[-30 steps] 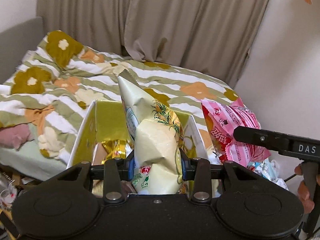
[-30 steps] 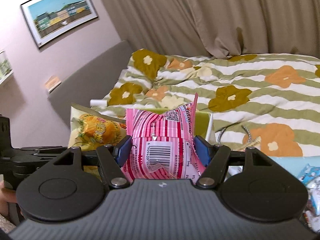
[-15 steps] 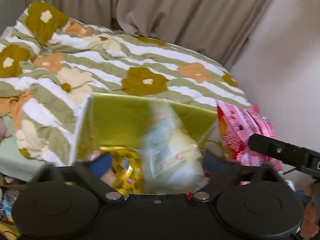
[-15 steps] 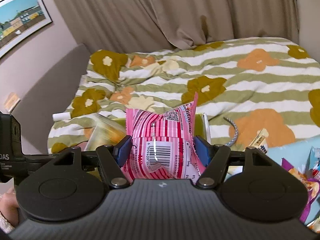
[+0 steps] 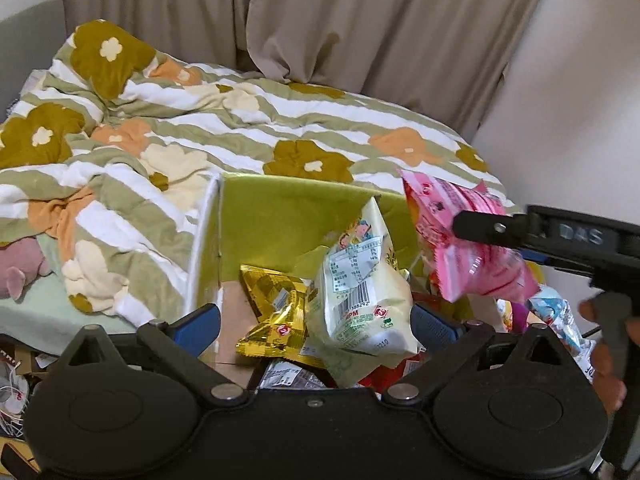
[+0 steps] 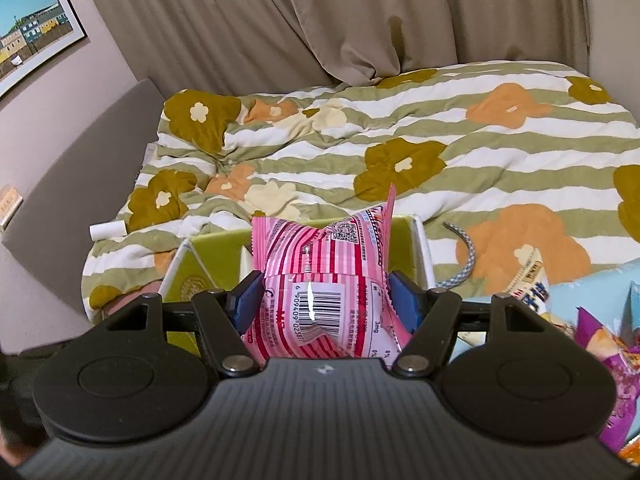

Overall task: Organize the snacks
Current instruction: 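Carry both bags over the yellow box and open both grippers to drop them, then grasp the orange-white cake bag with the left gripper while the right grasps the white printed bag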

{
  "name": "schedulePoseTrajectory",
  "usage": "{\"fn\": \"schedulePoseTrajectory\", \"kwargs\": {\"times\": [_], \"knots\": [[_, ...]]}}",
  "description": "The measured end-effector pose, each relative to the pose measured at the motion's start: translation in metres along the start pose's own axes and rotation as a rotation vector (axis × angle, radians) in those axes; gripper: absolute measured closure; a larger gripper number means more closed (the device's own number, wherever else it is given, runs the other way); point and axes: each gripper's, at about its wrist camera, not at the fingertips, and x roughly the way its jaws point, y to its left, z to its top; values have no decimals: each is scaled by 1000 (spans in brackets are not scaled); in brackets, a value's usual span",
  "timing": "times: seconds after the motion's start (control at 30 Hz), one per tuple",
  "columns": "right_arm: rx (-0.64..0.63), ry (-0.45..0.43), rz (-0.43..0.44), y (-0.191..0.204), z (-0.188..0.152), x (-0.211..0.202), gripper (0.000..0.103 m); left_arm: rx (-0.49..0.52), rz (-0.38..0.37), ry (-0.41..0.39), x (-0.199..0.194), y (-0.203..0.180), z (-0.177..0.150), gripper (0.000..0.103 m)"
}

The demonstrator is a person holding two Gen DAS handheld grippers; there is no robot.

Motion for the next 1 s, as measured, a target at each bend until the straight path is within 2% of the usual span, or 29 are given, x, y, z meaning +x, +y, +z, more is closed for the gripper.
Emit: {"fn": "schedulePoseTrajectory", "kwargs": {"times": [0.13, 0.2, 0.47, 0.83, 1.0], "knots": [[2, -1, -2, 4, 4, 9, 14, 5, 37, -22, -10, 3, -1, 0], [10, -6, -18, 4, 4, 15, 0, 3, 56, -29, -12, 4, -4, 0], [34, -54, 7, -2, -5, 9, 0, 3, 95, -19, -12, 3, -21, 0], [-15, -90, 13, 4, -18, -28, 0, -5, 83, -58, -34, -6, -28, 0], [-25, -103, -14, 4, -23, -49, 0, 18, 74, -64, -41, -15, -30, 0]]}}
